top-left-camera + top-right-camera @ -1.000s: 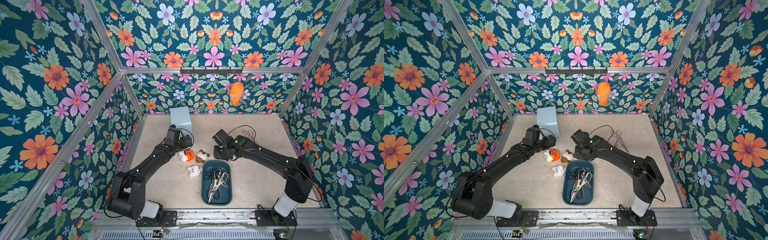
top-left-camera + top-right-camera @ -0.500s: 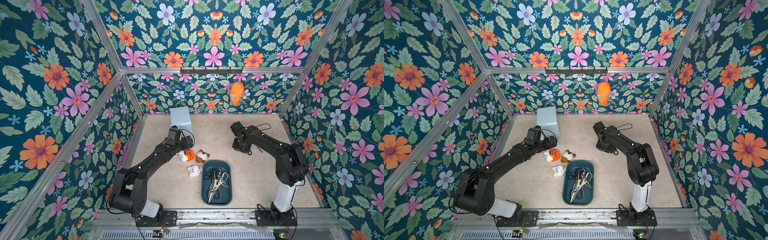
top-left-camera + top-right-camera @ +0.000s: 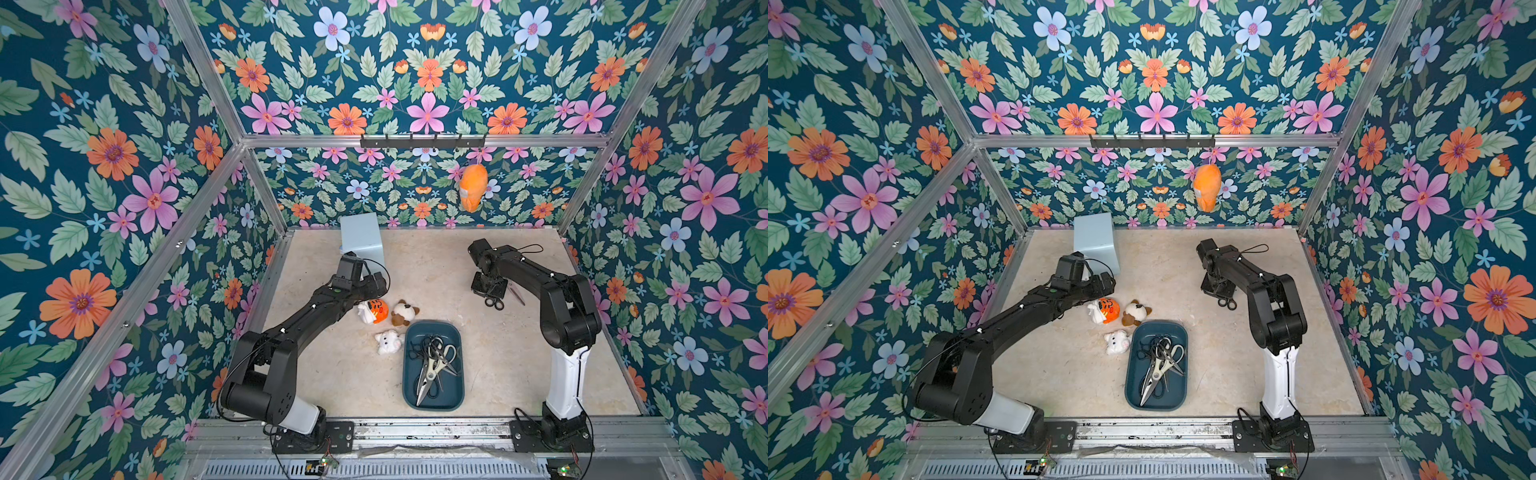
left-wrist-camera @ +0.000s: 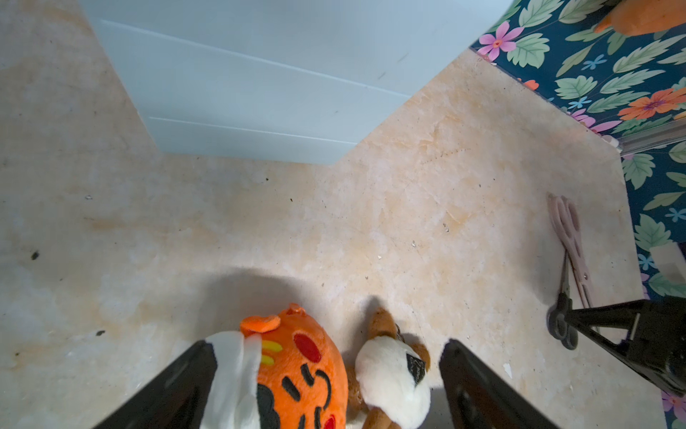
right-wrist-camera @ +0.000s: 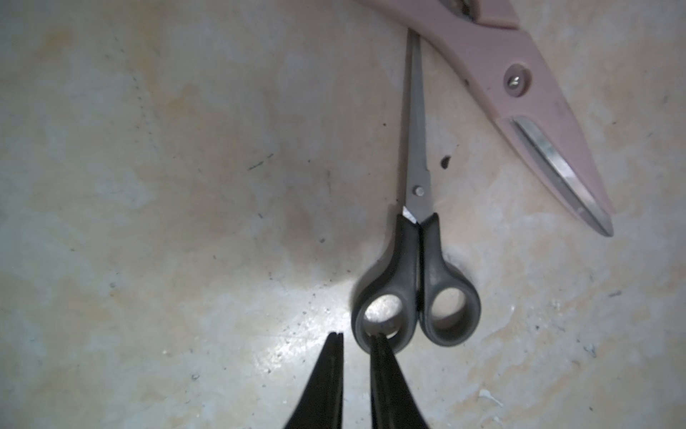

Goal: Put the scissors into the storage box
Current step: Pick up the scissors from the center of the board.

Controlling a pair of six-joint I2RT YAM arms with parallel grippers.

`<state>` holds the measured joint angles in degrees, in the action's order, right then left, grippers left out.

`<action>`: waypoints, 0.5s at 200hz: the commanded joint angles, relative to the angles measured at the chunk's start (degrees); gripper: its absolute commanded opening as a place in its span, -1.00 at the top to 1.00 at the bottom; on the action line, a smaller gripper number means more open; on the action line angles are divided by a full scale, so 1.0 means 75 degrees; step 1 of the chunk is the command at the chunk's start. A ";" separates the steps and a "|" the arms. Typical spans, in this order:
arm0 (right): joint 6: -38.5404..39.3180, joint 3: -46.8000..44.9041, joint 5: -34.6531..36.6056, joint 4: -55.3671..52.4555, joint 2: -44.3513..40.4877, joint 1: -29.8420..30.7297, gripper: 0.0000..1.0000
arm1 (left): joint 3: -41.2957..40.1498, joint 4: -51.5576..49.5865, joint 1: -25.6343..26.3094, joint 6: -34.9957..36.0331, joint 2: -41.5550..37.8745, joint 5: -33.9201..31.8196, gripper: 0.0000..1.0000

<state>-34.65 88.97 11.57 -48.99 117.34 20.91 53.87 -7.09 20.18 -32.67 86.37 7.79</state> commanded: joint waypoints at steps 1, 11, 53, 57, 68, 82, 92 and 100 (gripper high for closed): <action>-0.0018 -0.0066 -0.0137 -0.0042 -0.0004 0.0014 0.65 | 0.0094 0.0161 -0.0001 -0.0001 0.0077 0.0097 -0.99; -0.0049 -0.0133 -0.0147 0.0014 -0.0009 0.0013 0.65 | 0.0123 0.0148 -0.0002 -0.0004 0.0112 0.0114 -0.99; -0.0181 -0.0324 -0.0383 0.0182 0.0092 0.0004 0.65 | 0.0138 0.0139 -0.0008 -0.0022 0.0124 0.0098 -0.99; -0.0201 -0.0347 -0.0383 0.0197 0.0089 0.0013 0.65 | 0.0139 0.0137 -0.0006 -0.0027 0.0125 0.0101 -0.99; -0.0241 -0.0464 -0.0389 0.0283 0.0056 0.0013 0.65 | 0.0139 0.0137 -0.0007 -0.0025 0.0113 0.0098 -0.99; -0.0243 -0.0530 -0.0383 0.0322 0.0055 0.0007 0.65 | 0.0130 0.0137 -0.0006 -0.0039 0.0111 0.0074 -0.99; -0.0234 -0.0542 -0.0371 0.0306 0.0099 0.0010 0.65 | 0.0124 0.0137 -0.0007 -0.0039 0.0111 0.0074 -0.99; -0.0220 -0.0569 -0.0371 0.0320 0.0116 0.0013 0.65 | 0.0124 0.0137 -0.0002 -0.0039 0.0122 0.0095 -0.99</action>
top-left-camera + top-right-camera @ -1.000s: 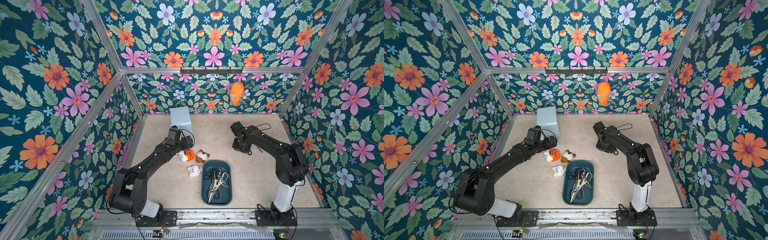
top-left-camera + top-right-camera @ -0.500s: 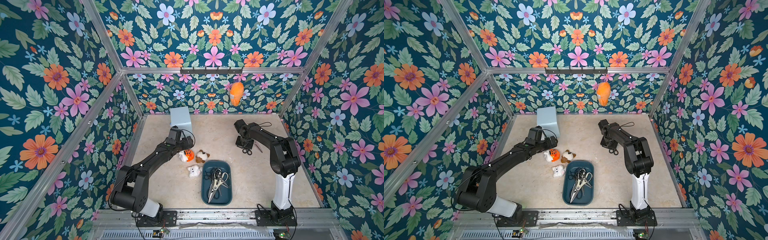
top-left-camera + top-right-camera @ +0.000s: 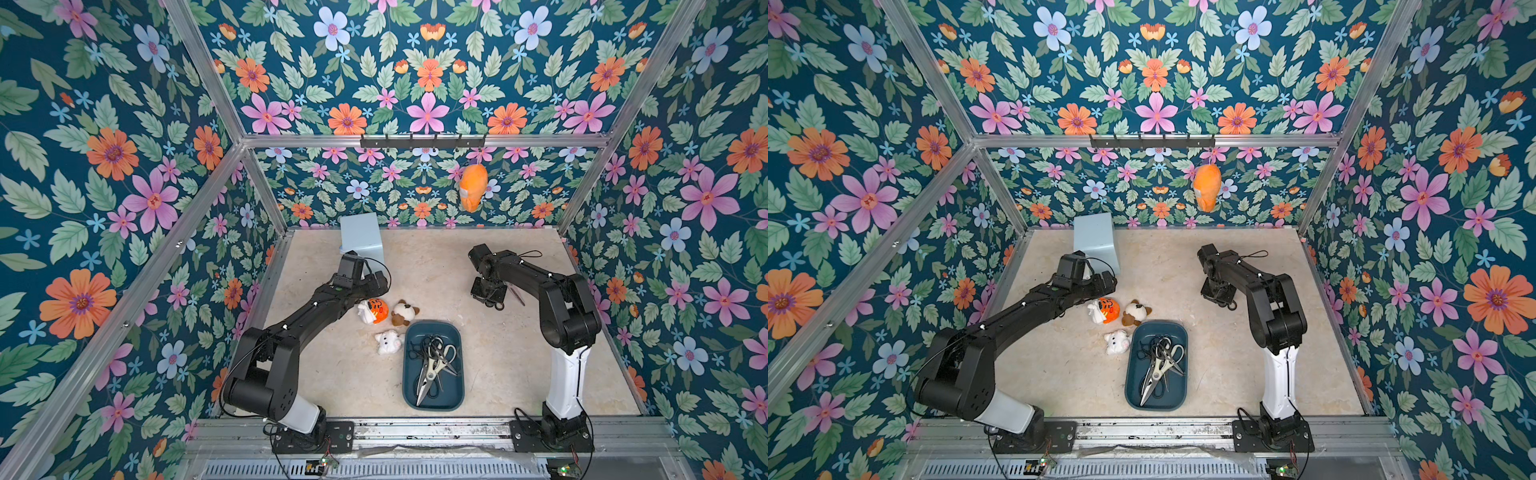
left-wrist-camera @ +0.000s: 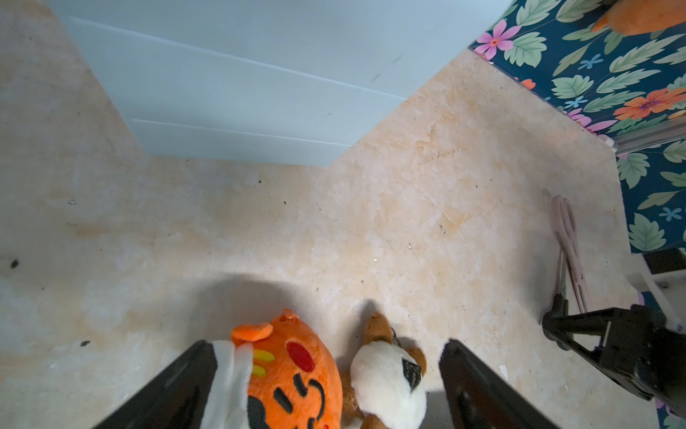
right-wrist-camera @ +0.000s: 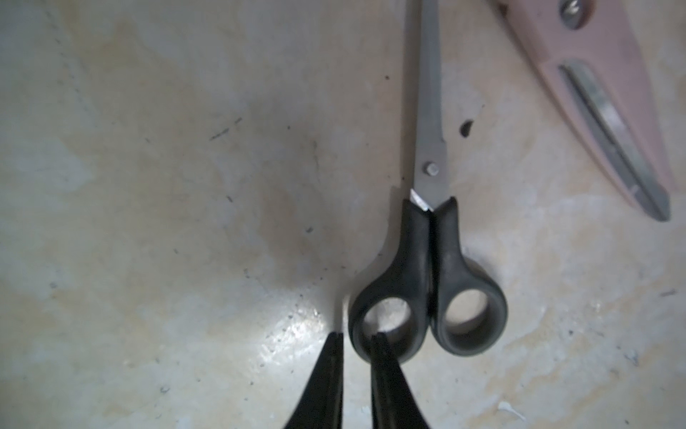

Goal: Put the scissors into the storage box
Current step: Pick up the scissors from the center of the board.

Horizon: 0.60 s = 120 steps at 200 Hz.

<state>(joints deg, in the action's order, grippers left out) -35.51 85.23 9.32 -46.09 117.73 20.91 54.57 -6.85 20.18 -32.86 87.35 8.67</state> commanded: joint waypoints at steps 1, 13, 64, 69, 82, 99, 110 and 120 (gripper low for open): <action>-0.0106 -0.0069 -0.0071 -0.0061 0.0064 0.0007 0.65 | 0.0040 0.0105 -0.0005 -0.0013 -0.0010 -0.0020 -0.99; -0.0094 -0.0130 -0.0071 0.0005 0.0093 0.0000 0.66 | 0.0059 0.0105 -0.0008 -0.0014 -0.0010 -0.0013 -0.99; 0.0023 -0.0493 -0.0598 0.0542 0.0209 -0.0159 0.85 | 0.0066 0.0093 -0.0007 0.0010 -0.0034 -0.0054 -0.99; 0.0035 -0.0492 -0.0630 0.0576 0.0218 -0.0172 0.88 | 0.0065 0.0093 -0.0005 0.0010 -0.0041 -0.0043 -0.99; 0.0115 -0.0533 -0.0762 0.0667 0.0251 -0.0186 0.93 | 0.0072 0.0069 -0.0007 0.0010 -0.0039 -0.0042 -0.99; 0.0206 -0.0578 -0.0897 0.0798 0.0257 -0.0206 1.00 | 0.0069 0.0070 -0.0002 0.0022 -0.0063 -0.0064 -0.99; 0.0263 -0.0599 -0.0956 0.0824 0.0272 -0.0203 1.00 | 0.0070 0.0070 -0.0008 0.0022 -0.0062 -0.0077 -0.99; 0.0331 -0.0613 -0.0995 0.0856 0.0272 -0.0205 1.00 | 0.0075 0.0062 -0.0007 0.0022 -0.0054 -0.0070 -0.99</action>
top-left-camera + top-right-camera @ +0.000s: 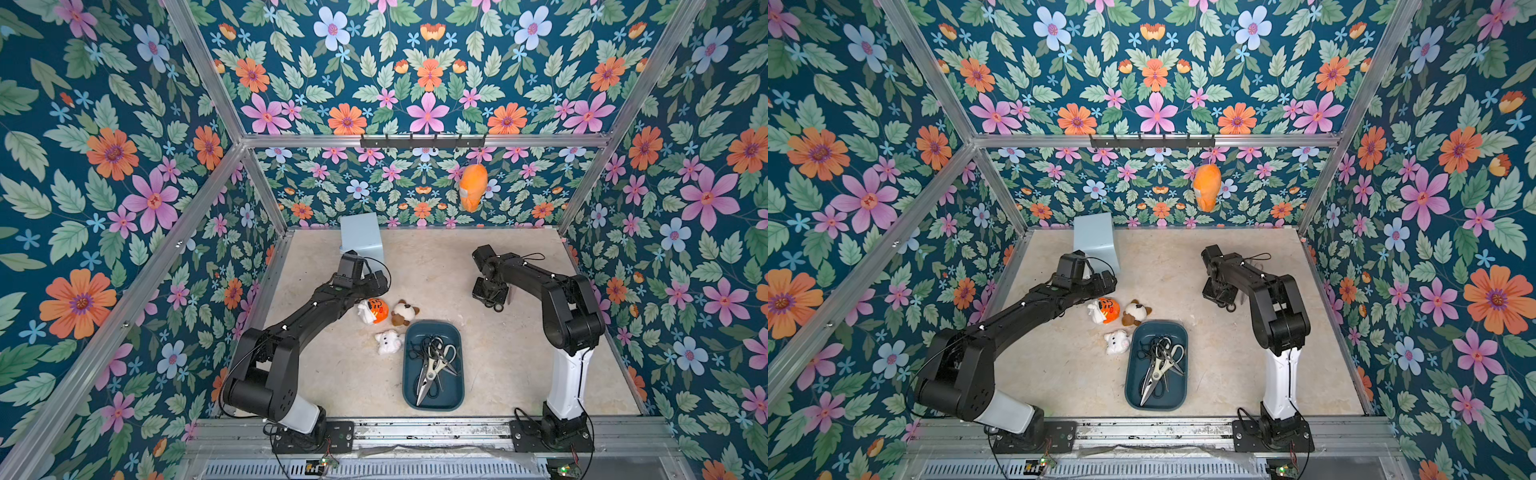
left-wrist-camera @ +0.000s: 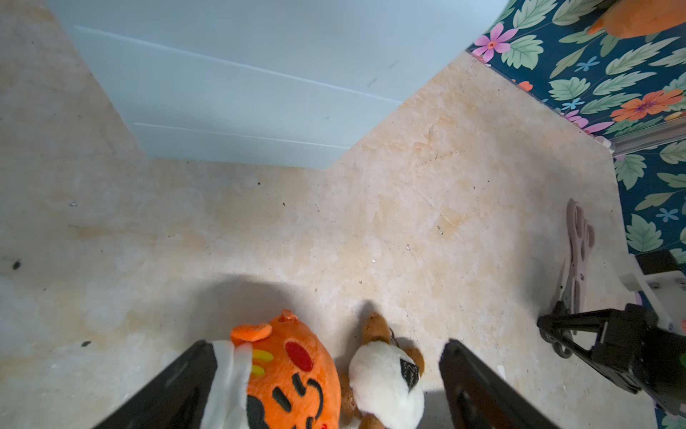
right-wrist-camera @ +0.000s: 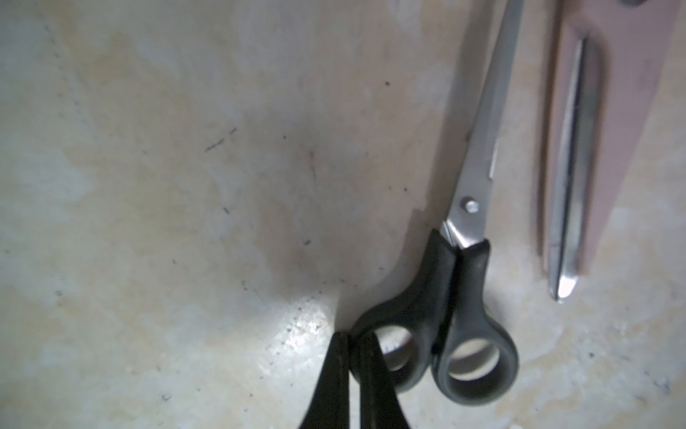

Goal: Put the scissors into the storage box
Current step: Pick up the scissors from the center of the board.

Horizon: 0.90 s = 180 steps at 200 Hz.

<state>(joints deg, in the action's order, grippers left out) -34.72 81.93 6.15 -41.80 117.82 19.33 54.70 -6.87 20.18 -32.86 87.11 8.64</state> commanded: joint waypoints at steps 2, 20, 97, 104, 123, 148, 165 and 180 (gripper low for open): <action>0.0247 -0.0177 -0.0582 0.0288 0.0245 0.0001 1.00 | 0.0064 0.0062 -0.0008 0.0022 -0.0015 -0.0064 -0.99; 0.0405 -0.0166 -0.0630 0.0346 0.0198 0.0006 1.00 | 0.0065 0.0073 -0.0005 0.0000 -0.0017 -0.0058 -0.99; 0.0667 0.0012 -0.0797 -0.0051 -0.1029 0.0120 1.00 | 0.0010 0.0188 -0.0002 -0.0142 -0.0065 -0.0062 -0.99; 0.0690 0.0020 -0.0765 -0.0152 -0.1191 0.0173 1.00 | 0.0008 0.0196 -0.0006 -0.0142 -0.0079 -0.0063 -0.99; 0.0760 0.0004 -0.0684 -0.0428 -0.1613 0.0423 1.00 | -0.0028 0.0213 -0.0001 -0.0139 -0.0146 -0.0071 -0.99; 0.0741 -0.0009 -0.0505 -0.0903 -0.2102 0.0983 1.00 | -0.0085 0.0225 -0.0006 -0.0085 -0.0234 -0.0161 -0.99; 0.0594 -0.0138 -0.0555 -0.1044 -0.2475 0.1509 1.00 | -0.0138 0.0257 -0.0006 -0.0072 -0.0312 -0.0247 -0.99; 0.0537 -0.0199 -0.0571 -0.1140 -0.2772 0.2117 1.00 | -0.0185 0.0295 -0.0014 -0.0089 -0.0352 -0.0307 -0.99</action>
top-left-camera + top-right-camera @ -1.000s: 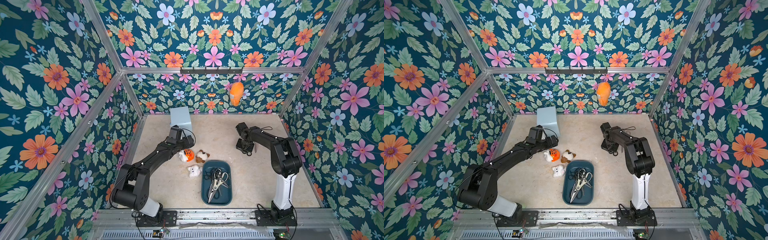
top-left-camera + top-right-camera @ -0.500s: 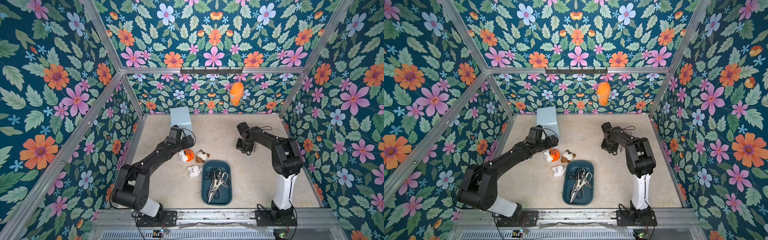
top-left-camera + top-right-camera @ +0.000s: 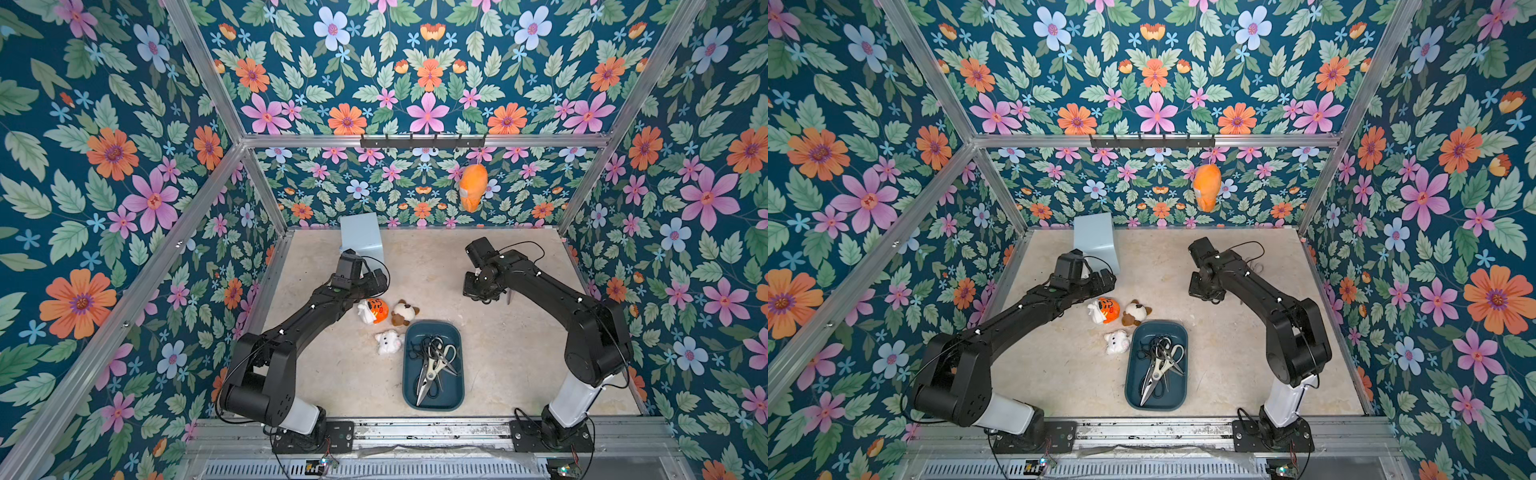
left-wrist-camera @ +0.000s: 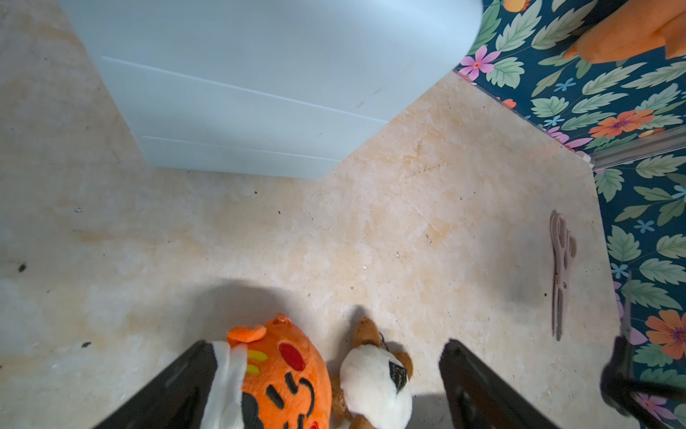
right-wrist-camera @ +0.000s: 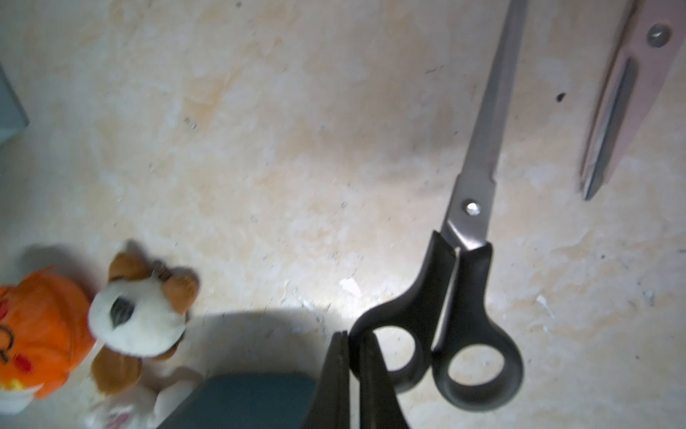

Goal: Put the scissors into the storage box
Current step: Pick up the scissors from the center of the board, then place the scissors in the storage box.

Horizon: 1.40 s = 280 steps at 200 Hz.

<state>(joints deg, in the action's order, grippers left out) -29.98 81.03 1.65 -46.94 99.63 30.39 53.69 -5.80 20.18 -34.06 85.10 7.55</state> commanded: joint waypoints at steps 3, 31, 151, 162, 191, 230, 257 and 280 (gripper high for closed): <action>-0.0084 -0.0083 0.0002 -0.0456 -0.0401 0.0775 1.00 | -0.0057 0.0151 -0.0016 0.0060 -0.0095 -0.0179 -0.99; 0.0106 -0.0095 0.0050 -0.0655 -0.0816 0.1996 1.00 | -0.0087 0.0176 -0.0019 0.0018 -0.0201 -0.0238 -0.99; -0.0101 -0.1533 -0.0851 0.0177 -0.0703 0.4757 1.00 | -0.0422 -0.0014 -0.0267 0.0055 -0.0882 -0.0857 -0.99; -0.0119 -0.1593 -0.0850 0.0237 -0.0752 0.4751 1.00 | -0.0387 -0.0012 -0.0273 0.0038 -0.0838 -0.0820 -0.99; -0.0186 -0.1507 -0.1027 0.0223 -0.0351 0.4759 1.00 | -0.0336 0.0056 -0.0267 -0.0046 -0.0736 -0.0722 -0.99; -0.0222 -0.1374 -0.0973 0.0086 -0.0094 0.4749 0.89 | -0.0368 0.0030 -0.0273 -0.0018 -0.0760 -0.0743 -0.99; -0.0222 -0.1320 -0.0839 0.0051 -0.0113 0.4748 0.67 | -0.0397 0.0012 -0.0271 -0.0005 -0.0821 -0.0758 -0.99; -0.0234 -0.1212 -0.0673 -0.0008 -0.0200 0.4708 0.41 | -0.0388 0.0012 -0.0269 -0.0005 -0.0829 -0.0734 -0.99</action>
<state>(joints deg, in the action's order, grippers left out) -31.62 71.02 -5.45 -45.74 98.76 65.93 50.76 -5.98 18.17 -34.15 79.15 1.89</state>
